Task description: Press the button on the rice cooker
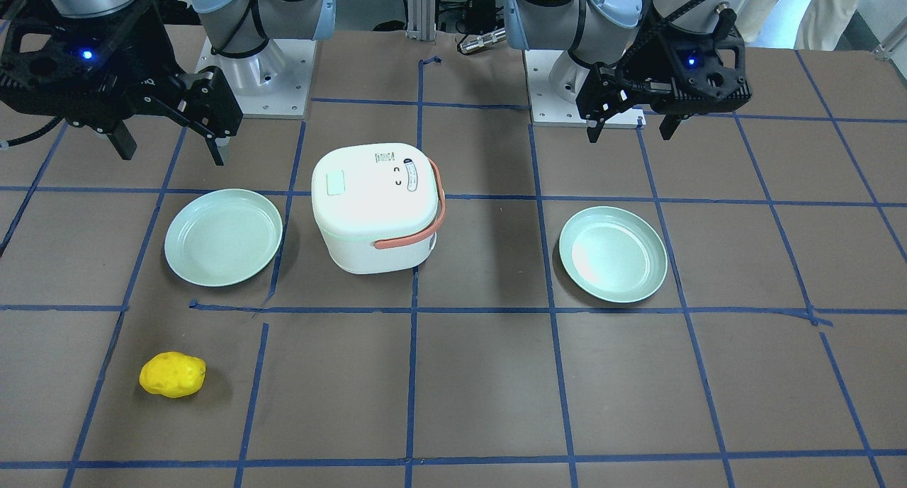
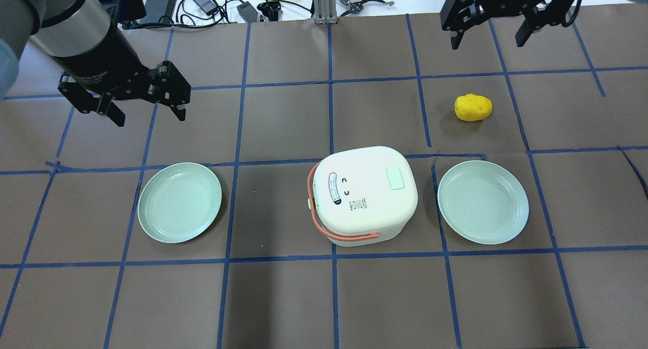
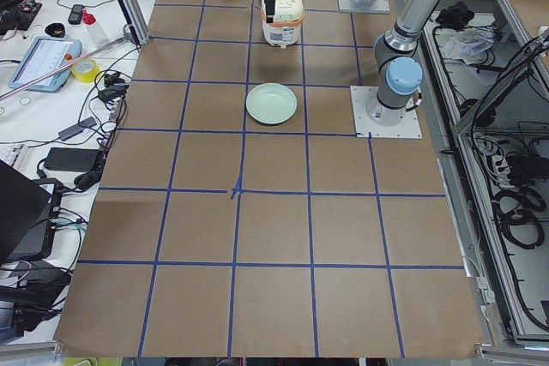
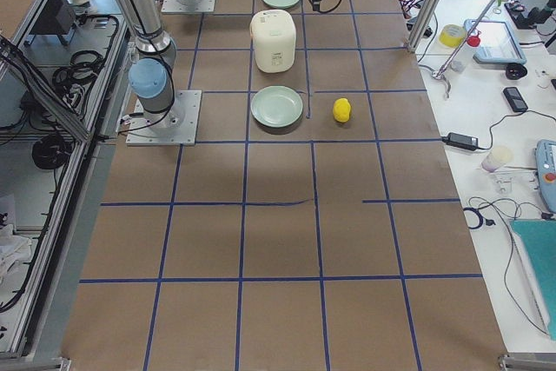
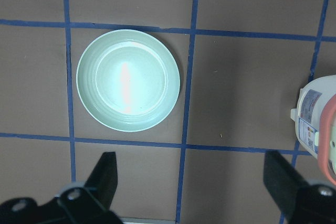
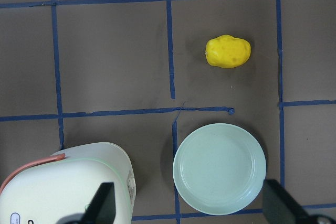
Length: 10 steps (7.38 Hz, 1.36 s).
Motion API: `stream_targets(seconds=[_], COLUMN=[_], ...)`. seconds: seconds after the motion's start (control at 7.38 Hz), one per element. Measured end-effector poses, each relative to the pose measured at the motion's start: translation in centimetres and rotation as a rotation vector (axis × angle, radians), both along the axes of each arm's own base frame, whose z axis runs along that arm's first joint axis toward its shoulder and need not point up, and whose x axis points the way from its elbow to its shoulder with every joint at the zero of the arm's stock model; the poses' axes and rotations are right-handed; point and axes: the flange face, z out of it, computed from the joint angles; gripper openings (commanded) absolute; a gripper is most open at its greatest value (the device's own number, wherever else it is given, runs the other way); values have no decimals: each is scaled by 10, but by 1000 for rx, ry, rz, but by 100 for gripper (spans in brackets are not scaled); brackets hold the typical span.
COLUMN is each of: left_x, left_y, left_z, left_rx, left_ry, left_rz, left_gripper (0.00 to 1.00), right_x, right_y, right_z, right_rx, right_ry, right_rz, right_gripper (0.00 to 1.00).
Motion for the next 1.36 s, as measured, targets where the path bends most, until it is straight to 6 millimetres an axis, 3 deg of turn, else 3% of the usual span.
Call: stream_targets(seconds=[0.68,0.95,1.08,1.36], left_x=[0,0,0,0], left_y=[0,0,0,0], left_z=[0,0,0,0], left_rx=[0,0,0,0], left_ry=[0,0,0,0], left_rz=[0,0,-1,0], left_gripper=[100,100,100,100], right_x=[0,3,9,26], right_y=[1,4,12,36], right_z=[1,-3,-12,-45], right_rx=[-1,10,31,97], right_ry=[1,-2,-23,-118], right_rz=[0,6,15,33], right_gripper=[98,30,13,0])
